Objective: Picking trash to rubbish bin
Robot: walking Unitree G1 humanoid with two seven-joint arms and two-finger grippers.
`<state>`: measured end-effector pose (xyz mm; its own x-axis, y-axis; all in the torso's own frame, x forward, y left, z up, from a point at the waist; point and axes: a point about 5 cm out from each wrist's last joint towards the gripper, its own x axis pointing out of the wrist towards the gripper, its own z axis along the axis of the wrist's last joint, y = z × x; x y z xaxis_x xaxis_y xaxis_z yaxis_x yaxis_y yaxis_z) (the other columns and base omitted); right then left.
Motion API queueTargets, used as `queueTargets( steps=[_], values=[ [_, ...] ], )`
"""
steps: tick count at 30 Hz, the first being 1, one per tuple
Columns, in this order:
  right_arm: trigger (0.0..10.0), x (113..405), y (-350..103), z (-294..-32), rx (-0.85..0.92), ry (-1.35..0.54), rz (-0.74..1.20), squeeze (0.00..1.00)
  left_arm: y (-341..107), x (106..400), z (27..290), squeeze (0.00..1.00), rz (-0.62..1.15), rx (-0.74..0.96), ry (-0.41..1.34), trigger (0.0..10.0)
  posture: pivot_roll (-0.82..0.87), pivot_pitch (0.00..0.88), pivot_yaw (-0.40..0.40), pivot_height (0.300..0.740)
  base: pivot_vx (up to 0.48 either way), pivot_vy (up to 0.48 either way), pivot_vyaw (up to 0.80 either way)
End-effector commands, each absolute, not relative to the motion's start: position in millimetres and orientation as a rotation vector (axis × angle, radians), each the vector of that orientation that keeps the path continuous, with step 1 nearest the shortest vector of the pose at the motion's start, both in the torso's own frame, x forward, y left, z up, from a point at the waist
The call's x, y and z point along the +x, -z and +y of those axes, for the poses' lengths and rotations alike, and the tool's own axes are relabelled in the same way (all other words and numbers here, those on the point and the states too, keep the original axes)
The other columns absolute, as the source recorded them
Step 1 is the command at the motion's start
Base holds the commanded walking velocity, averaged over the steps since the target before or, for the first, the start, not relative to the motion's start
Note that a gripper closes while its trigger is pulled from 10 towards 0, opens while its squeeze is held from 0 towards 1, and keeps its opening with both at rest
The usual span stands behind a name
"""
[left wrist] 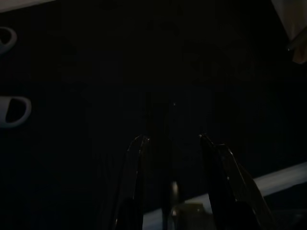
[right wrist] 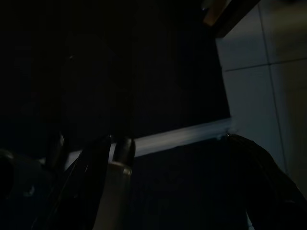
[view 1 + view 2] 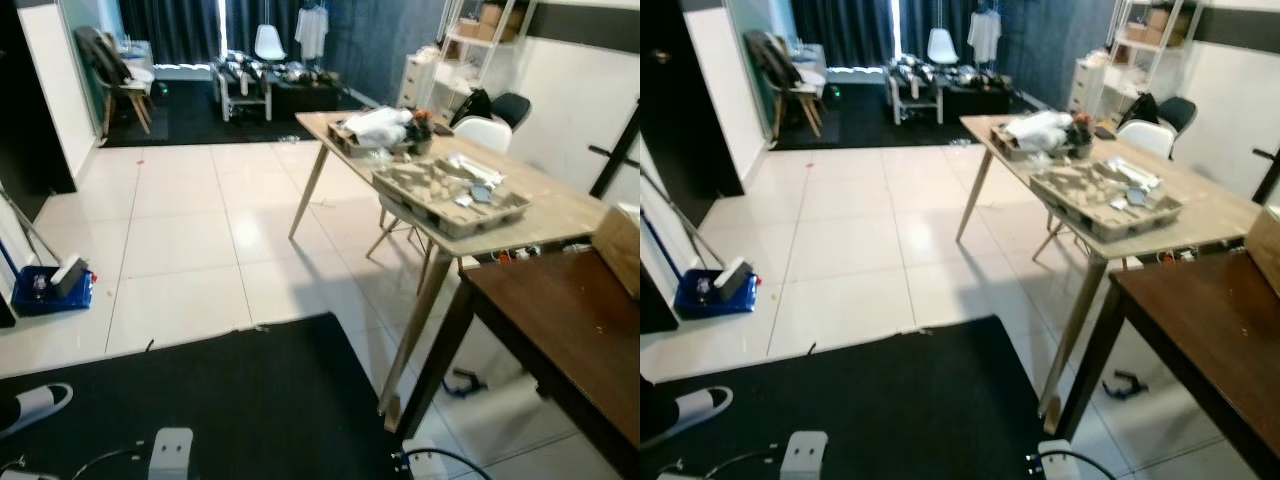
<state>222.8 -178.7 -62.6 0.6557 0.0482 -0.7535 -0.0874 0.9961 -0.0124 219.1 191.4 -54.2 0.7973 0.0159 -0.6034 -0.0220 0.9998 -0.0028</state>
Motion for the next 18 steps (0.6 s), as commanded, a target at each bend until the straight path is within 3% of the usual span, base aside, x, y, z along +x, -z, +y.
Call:
queueTargets(
  steps=[1, 18],
  values=[
    [10.0, 216.7, 66.8, -174.9, -0.037, -0.08, 0.873, 0.0, 57.5, 214.4, 192.2, 0.0, 0.67, -0.014, -0.023, 10.0, 0.07, 0.048, -0.063, 0.74, 0.304, 0.0, 0.0],
    [10.0, 217.4, 66.5, -173.8, -0.045, -0.09, 0.871, 0.0, 58.1, 213.6, 191.5, 0.0, 0.673, -0.018, -0.024, 10.0, 0.07, 0.048, -0.066, 0.74, 0.291, 0.0, 0.0]
  ],
)
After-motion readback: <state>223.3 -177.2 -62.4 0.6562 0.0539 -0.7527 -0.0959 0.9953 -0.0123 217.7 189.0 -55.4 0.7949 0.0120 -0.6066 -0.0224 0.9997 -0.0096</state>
